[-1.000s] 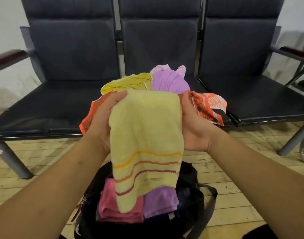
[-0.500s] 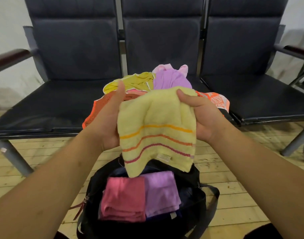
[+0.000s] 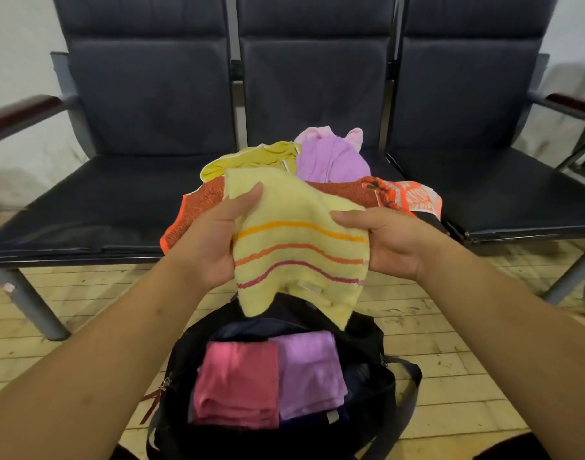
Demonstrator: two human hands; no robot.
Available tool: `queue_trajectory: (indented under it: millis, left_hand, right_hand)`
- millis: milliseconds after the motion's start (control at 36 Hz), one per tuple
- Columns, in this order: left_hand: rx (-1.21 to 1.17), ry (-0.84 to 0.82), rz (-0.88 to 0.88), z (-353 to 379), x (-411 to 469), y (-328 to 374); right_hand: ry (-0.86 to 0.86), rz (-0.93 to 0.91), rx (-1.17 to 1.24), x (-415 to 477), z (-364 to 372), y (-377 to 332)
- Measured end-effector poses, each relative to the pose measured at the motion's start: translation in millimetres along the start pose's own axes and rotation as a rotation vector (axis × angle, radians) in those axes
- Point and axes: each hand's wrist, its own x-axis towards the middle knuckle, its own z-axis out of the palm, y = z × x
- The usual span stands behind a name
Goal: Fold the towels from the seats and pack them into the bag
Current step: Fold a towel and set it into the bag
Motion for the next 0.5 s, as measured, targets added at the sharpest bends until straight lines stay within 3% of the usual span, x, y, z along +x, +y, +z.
queue_trajectory:
  millis: [222, 361, 500]
  left_hand:
    - [0.141, 0.025, -0.167, -8.9, 9.9, -2.9]
    - [0.041, 0.066, -0.144, -5.5, 10.2, -4.8]
    - [0.137, 0.0, -0.082, -5.6, 12.2, -3.4]
  right_hand:
    - [0.205, -0.037, 0.118, 3.5, -6.2, 0.2]
    - [0.123, -0.035, 0.189, 3.1, -10.7, -0.2]
    - [0.091, -0.031, -0.039, 4.0, -22.7, -0.1]
